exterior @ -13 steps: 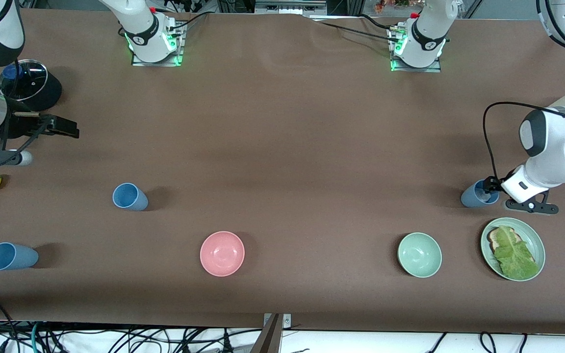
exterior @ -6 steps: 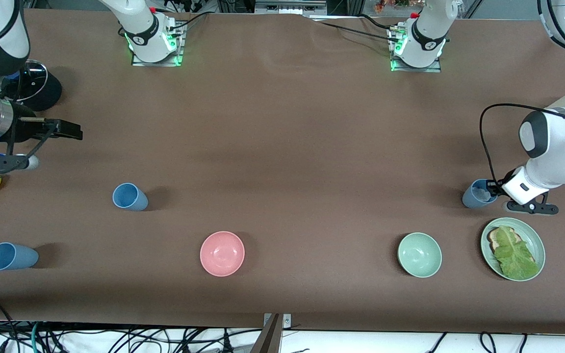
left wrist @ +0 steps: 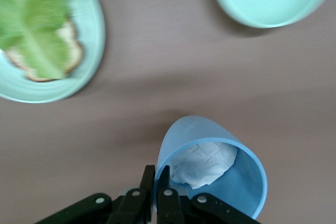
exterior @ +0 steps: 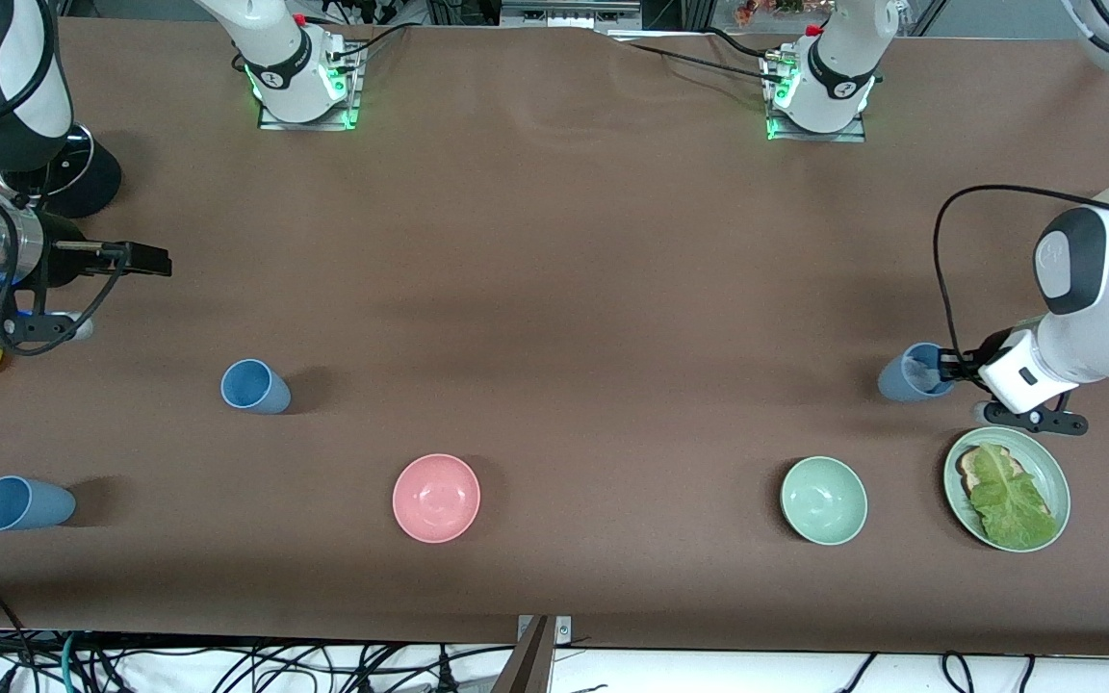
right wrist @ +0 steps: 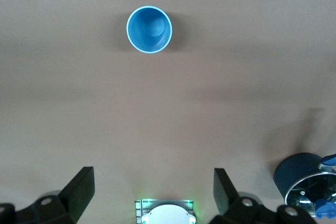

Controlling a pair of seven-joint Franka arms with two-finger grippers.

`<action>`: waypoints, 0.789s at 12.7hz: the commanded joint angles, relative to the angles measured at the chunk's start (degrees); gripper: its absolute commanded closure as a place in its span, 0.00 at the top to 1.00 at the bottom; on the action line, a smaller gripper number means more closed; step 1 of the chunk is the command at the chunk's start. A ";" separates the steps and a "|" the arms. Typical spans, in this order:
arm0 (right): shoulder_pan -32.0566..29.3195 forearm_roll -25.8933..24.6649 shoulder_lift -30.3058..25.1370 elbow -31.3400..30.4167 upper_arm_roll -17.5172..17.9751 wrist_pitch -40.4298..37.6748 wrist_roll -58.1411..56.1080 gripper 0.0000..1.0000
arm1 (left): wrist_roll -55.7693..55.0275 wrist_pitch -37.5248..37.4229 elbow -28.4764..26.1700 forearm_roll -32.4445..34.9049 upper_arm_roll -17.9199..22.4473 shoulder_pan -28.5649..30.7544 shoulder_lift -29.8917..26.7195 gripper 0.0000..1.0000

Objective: Stack blue cups with both arms
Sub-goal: 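Carry the cup with the left gripper while the right gripper reaches the blue cup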

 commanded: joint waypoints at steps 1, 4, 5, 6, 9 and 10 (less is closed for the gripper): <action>0.22 0.13 -0.52 -0.09 0.25 -0.42 -0.46 1.00 | -10.10 -3.55 1.64 -2.85 -8.47 -0.12 0.04 0.00; 0.40 0.74 -2.18 -3.07 0.52 3.44 -0.46 1.00 | -28.36 -3.91 1.56 -2.86 -19.81 -1.95 0.74 0.00; 0.40 0.66 -3.32 -5.08 1.04 5.46 -0.46 1.00 | -35.22 -3.56 1.64 -2.86 -20.89 -5.01 1.53 0.00; 0.40 0.66 -4.46 -7.28 1.39 7.48 -0.46 1.00 | -39.37 -3.38 1.73 -2.86 -20.90 -8.69 2.14 0.00; 0.40 0.57 -8.59 -13.96 1.48 13.37 -0.54 1.00 | -45.02 -0.75 1.64 -3.12 -20.81 -17.05 4.95 0.00; 0.40 0.57 -8.95 -14.50 1.48 13.82 -0.54 1.00 | -46.69 1.52 1.56 -2.95 -20.81 -18.82 6.09 0.00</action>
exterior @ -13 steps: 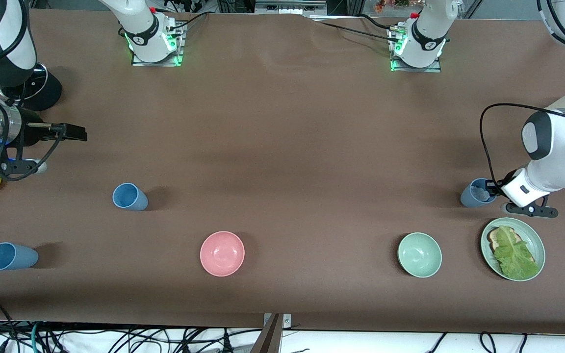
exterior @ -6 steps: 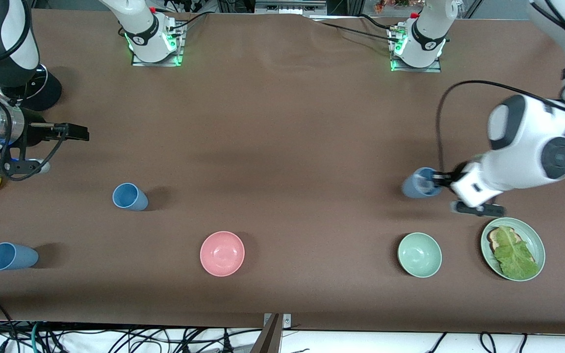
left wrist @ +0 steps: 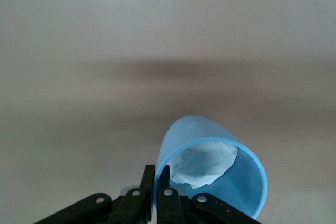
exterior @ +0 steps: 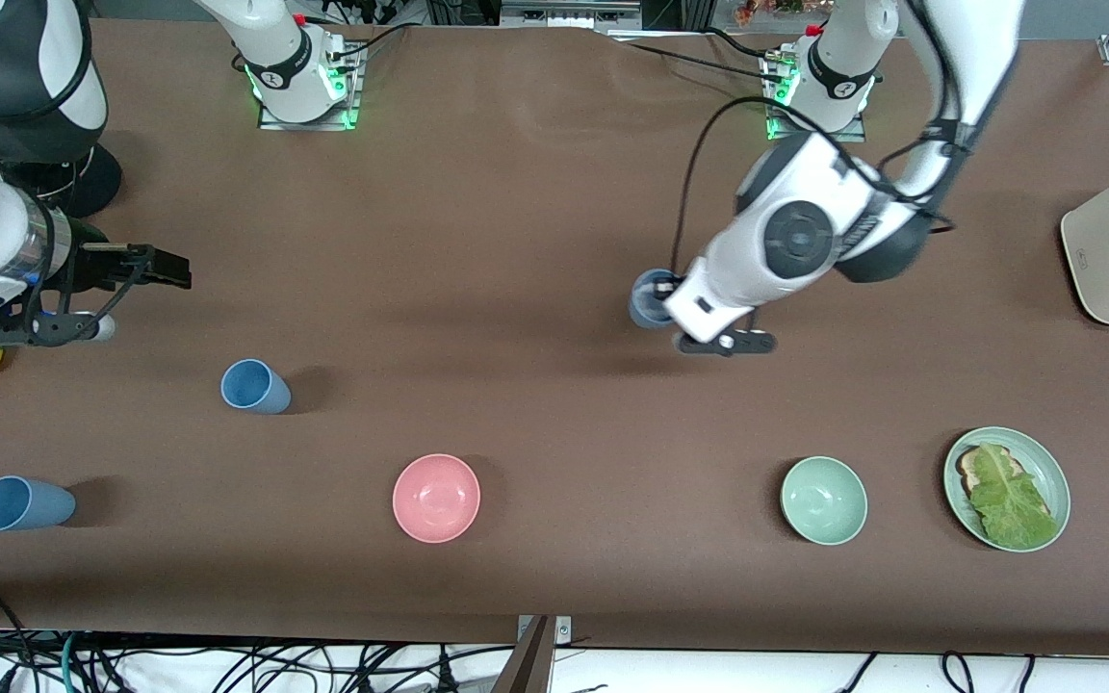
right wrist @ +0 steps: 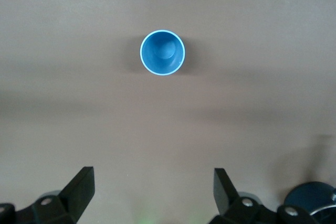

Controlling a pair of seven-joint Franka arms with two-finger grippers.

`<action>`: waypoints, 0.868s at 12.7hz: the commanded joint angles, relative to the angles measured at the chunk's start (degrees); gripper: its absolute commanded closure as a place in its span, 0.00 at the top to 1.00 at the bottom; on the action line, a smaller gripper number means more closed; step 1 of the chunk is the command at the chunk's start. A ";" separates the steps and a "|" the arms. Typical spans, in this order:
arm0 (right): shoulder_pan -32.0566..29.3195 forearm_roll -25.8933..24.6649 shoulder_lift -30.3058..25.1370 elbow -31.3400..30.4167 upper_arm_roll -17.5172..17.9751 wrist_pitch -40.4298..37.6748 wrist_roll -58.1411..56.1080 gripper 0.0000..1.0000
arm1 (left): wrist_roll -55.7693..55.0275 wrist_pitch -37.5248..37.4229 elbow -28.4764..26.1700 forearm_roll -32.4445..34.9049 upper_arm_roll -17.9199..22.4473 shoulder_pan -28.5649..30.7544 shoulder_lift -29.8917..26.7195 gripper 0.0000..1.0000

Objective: Stack blue cups with both arms
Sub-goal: 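Carry the cup with the left gripper while the right gripper reaches the blue cup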

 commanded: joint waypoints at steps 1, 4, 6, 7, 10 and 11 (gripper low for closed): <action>-0.23 0.43 -4.09 -5.17 0.16 3.06 -0.81 1.00 | -3.57 3.43 0.66 -0.58 0.61 -3.71 3.48 0.00; -0.84 0.43 -1.99 -5.08 -0.54 6.13 -3.26 1.00 | -5.78 8.00 0.57 -0.14 1.31 -6.71 6.56 0.00; -1.46 0.51 0.82 -5.17 -0.98 9.38 -5.02 1.00 | -6.04 9.14 0.66 4.75 1.22 -6.79 7.62 0.00; -1.81 0.51 2.93 -5.08 -0.98 11.22 -5.64 1.00 | -6.30 9.94 0.66 5.65 1.22 -7.58 8.76 0.00; -1.72 0.43 8.12 -5.17 -0.98 16.15 -6.87 1.00 | -7.88 11.17 0.75 8.03 1.66 -8.64 10.35 0.00; -1.72 0.43 9.61 -5.35 -0.98 17.73 -6.96 1.00 | -8.15 11.44 0.83 8.03 1.66 -8.99 10.61 0.00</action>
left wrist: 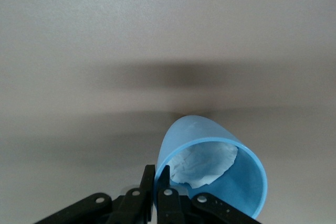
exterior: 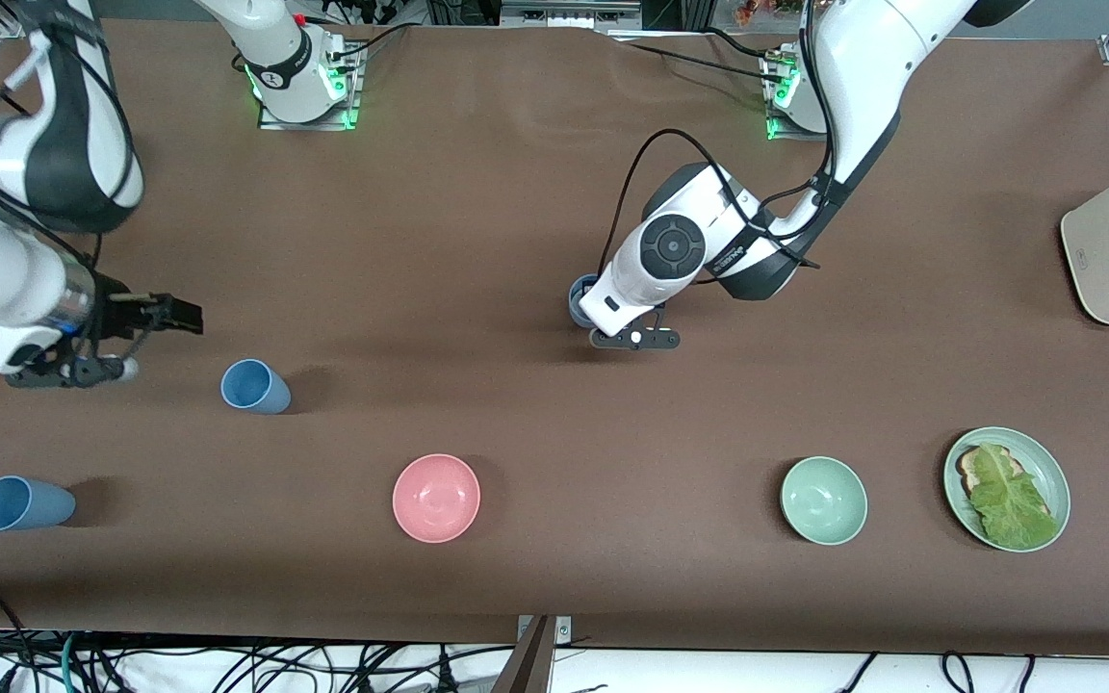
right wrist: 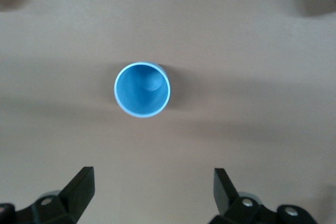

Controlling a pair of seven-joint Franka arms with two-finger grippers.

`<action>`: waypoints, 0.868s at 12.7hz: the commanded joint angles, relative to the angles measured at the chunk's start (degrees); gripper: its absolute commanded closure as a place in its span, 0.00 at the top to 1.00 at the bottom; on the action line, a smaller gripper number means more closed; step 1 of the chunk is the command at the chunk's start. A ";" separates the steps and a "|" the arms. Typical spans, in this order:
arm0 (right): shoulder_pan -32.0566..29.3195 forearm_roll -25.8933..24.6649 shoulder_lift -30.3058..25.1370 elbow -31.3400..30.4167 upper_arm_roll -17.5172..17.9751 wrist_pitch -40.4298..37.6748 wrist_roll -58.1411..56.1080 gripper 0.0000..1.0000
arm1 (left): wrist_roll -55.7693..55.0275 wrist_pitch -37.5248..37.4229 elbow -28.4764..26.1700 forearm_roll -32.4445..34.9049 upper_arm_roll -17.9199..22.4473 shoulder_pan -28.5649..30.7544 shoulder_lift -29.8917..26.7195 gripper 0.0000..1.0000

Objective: Stack blue cups with both arms
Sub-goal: 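Carry the cup with the left gripper while the right gripper reaches the blue cup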

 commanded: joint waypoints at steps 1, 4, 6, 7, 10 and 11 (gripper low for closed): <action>-0.31 0.51 3.31 -0.05 0.15 3.36 -1.33 1.00 | -2.00 1.19 0.85 1.69 0.61 -1.88 0.46 0.00; -0.48 0.51 6.22 -0.84 0.15 6.97 -2.47 1.00 | -1.92 0.59 0.93 1.69 0.43 -1.19 -0.67 1.00; -1.36 0.60 8.50 -0.84 0.15 9.87 -5.19 1.00 | -1.91 -3.43 1.20 0.99 0.17 -0.75 -5.31 1.00; -2.15 0.69 9.30 -0.84 0.24 10.57 -5.72 1.00 | -1.13 -8.07 2.76 0.99 0.17 -0.31 -8.12 1.00; -2.51 0.95 10.88 -1.20 0.24 11.90 -6.26 0.94 | 4.03 -26.69 15.83 1.69 0.25 2.05 -9.65 1.00; -2.42 0.95 11.24 -1.20 0.24 12.51 -6.17 0.91 | 7.80 -31.54 19.79 1.78 0.34 3.98 -9.65 1.00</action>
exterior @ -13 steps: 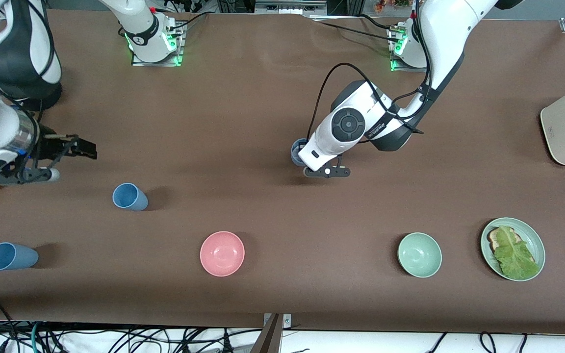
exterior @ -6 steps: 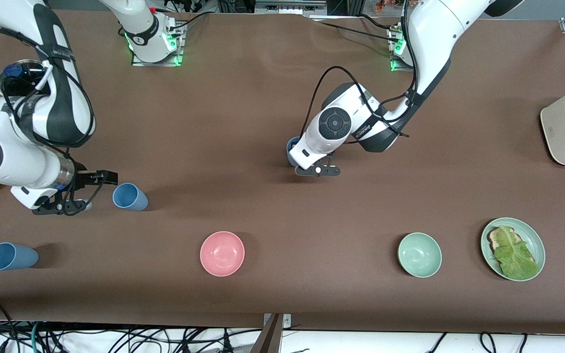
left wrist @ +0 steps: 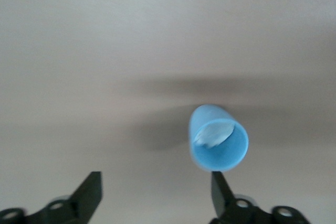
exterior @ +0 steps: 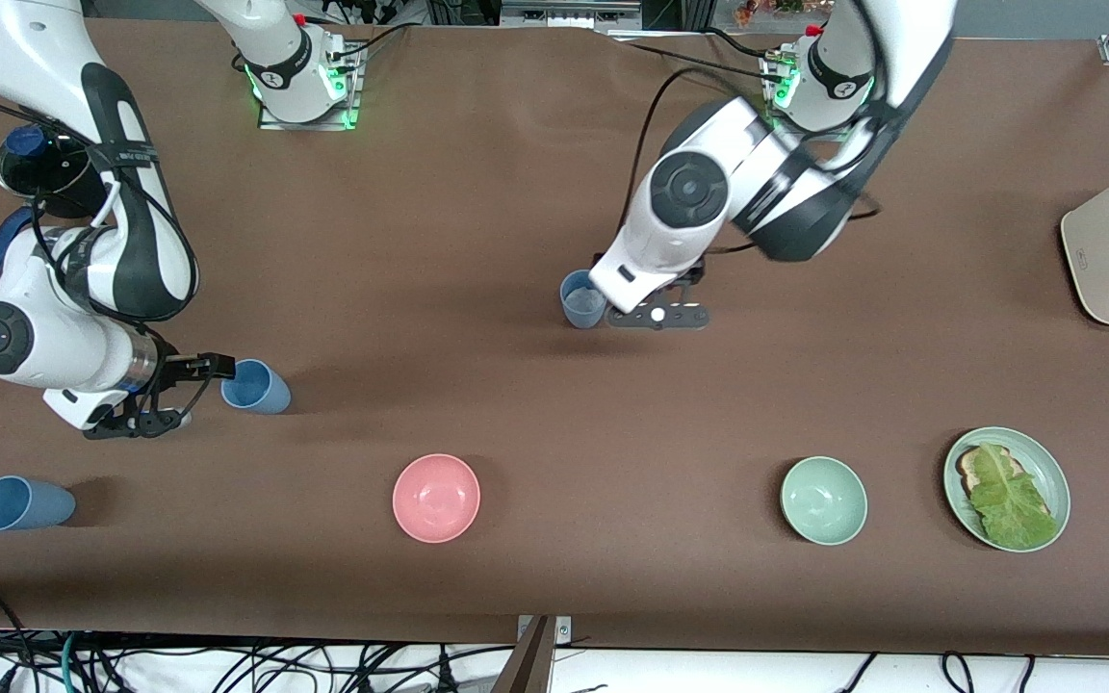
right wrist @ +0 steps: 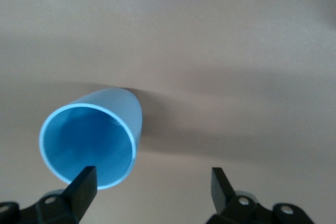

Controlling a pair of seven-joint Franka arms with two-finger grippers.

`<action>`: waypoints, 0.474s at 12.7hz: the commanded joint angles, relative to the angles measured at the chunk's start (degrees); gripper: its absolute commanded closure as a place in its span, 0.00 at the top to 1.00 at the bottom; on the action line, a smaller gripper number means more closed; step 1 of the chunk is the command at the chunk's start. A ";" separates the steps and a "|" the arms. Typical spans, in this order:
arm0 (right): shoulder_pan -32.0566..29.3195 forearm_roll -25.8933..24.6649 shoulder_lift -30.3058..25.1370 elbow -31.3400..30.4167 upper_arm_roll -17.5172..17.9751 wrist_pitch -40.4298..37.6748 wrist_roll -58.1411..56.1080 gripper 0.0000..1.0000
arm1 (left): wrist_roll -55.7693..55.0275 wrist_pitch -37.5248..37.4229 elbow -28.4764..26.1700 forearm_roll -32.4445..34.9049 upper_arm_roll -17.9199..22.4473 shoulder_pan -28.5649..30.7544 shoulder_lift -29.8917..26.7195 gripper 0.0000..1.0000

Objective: Stack blue cups with both arms
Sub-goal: 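Open the left gripper at center while the right gripper lifts the blue cup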

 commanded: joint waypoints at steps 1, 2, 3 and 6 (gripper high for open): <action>-0.35 0.92 0.26 -0.48 0.35 1.62 -1.20 0.88 | 9.75 -11.25 10.37 1.41 0.11 5.24 0.05 1.00; -0.35 1.01 0.61 -0.48 0.44 1.80 -1.20 0.86 | 13.27 -12.15 11.70 1.41 -0.06 8.39 -1.00 1.00; -0.43 2.06 0.71 -0.48 0.44 1.80 -1.20 0.81 | 16.00 -12.25 11.89 1.41 0.11 10.95 -2.22 1.00; -0.43 3.03 1.23 -0.31 0.35 1.97 -1.28 0.71 | 21.55 -15.83 11.72 1.50 -0.06 17.11 -6.71 1.00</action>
